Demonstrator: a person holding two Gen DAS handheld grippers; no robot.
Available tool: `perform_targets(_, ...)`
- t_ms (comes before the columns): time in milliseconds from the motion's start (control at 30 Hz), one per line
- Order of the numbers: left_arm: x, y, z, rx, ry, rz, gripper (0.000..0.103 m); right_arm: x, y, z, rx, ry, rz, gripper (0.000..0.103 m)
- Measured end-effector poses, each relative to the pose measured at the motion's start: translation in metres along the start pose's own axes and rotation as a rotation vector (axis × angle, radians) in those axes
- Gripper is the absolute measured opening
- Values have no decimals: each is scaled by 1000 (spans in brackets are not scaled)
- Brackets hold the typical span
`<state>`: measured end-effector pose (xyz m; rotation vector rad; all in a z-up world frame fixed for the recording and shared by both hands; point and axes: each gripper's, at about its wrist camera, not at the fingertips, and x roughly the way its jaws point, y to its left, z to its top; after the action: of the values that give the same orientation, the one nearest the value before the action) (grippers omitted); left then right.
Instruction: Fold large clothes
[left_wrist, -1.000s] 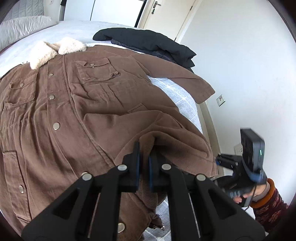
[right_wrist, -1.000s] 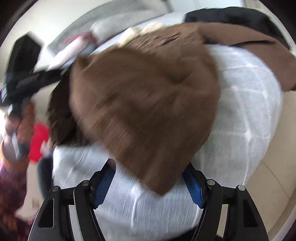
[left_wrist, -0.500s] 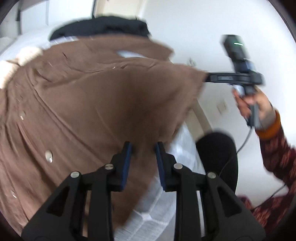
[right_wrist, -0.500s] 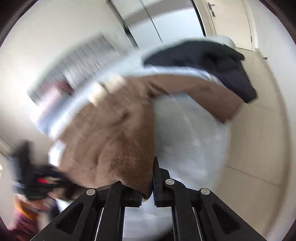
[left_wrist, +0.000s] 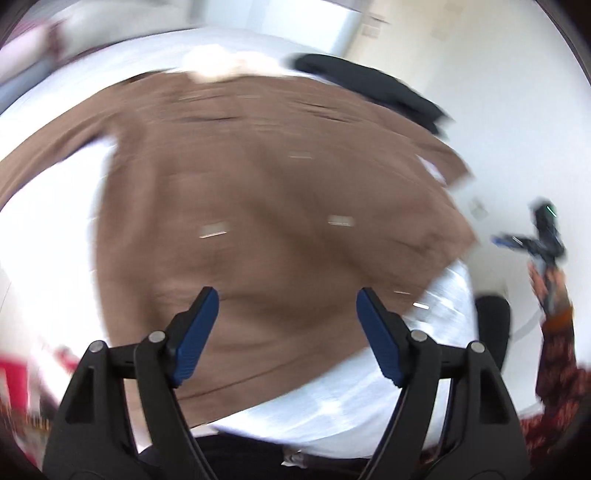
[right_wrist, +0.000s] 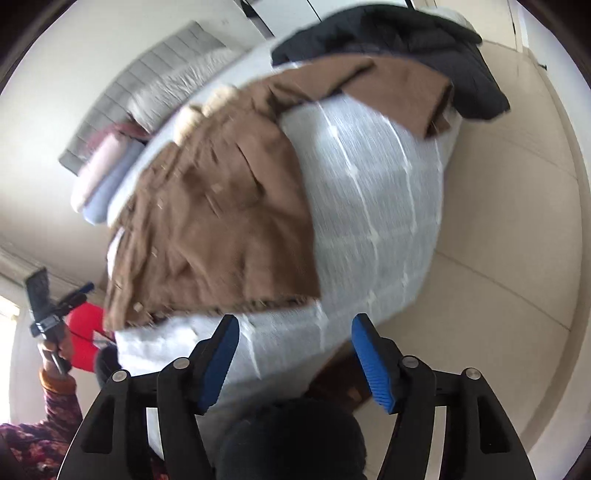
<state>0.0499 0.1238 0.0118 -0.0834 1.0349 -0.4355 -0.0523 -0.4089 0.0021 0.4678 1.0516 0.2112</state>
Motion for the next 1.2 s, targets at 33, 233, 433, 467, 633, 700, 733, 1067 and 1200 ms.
perform_targets(33, -2, 11, -3, -34, 2, 30, 77, 2, 5, 6, -9, -19, -1, 66)
perform_targets(233, 14, 78, -34, -170, 63, 147, 78, 41, 29, 24, -103, -75, -53, 68)
perform_targets(433, 49, 120, -65, -398, 154, 6, 45, 89, 8, 29, 44, -3, -22, 66)
perform_targets(467, 45, 118, -65, -411, 136, -8, 32, 89, 8, 27, 59, -11, -13, 52)
perform_targets(633, -28, 95, -47, -360, -67, -15, 15, 47, 32, 31, 58, -60, 99, 7)
perform_targets(700, -49, 99, -44, -346, -105, 37, 14, 18, 45, 31, 2, -126, 79, 6)
perform_targets(733, -48, 105, -46, -349, -81, 84, 14, 10, 50, 30, -28, -134, 44, 5)
perform_targets(1067, -9, 92, -38, -210, 51, 326, 60, 36, -17, 6, 79, -39, -195, 26)
perform_targets(1200, -31, 63, -2, -153, -61, 334, 81, 3, -36, 41, 94, -167, -281, 67)
